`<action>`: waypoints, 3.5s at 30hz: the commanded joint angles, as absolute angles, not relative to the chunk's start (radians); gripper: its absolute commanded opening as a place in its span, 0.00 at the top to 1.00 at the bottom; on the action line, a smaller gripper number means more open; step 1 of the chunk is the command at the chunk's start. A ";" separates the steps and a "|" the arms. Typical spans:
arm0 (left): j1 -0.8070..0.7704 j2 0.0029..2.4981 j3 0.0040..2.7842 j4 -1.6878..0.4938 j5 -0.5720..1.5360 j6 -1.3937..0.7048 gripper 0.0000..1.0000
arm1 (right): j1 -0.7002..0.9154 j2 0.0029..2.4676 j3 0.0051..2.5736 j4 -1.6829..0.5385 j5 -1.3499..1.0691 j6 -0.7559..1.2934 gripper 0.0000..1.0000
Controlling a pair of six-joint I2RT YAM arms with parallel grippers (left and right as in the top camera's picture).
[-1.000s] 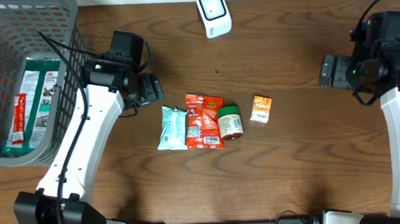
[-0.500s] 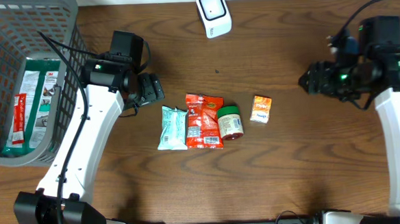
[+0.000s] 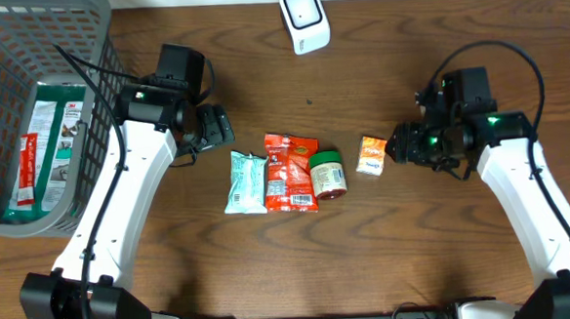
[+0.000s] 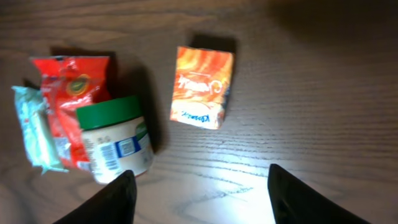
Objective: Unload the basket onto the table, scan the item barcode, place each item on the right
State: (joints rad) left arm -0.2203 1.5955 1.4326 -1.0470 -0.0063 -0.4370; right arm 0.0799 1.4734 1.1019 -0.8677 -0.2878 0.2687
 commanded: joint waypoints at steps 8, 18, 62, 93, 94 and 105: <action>-0.217 1.597 1.424 -1.050 -0.012 -0.420 0.09 | 0.088 1.706 1.215 -0.879 -0.323 0.300 0.35; -0.217 1.597 1.424 -1.050 -0.012 -0.420 0.09 | 0.087 1.835 1.236 -0.762 -0.334 0.300 0.47; -0.217 1.597 1.424 -1.050 -0.012 -0.420 0.09 | 0.118 1.749 1.093 -0.607 -0.288 0.309 0.99; -0.217 1.597 1.424 -1.050 -0.012 -0.420 0.09 | 0.636 1.884 1.171 -0.728 0.683 0.419 0.96; -0.217 1.597 1.424 -1.050 -0.012 -0.420 0.09 | 0.636 1.884 1.171 -0.725 0.682 0.419 0.95; -0.217 1.597 1.424 -1.050 -0.012 -0.420 0.08 | 0.636 1.876 1.174 -0.710 0.622 0.418 0.70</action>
State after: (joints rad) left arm -0.2203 1.5955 1.4326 -1.0470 -0.0063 -0.4370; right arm 0.6304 1.8801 1.1641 -0.7124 0.6205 0.4103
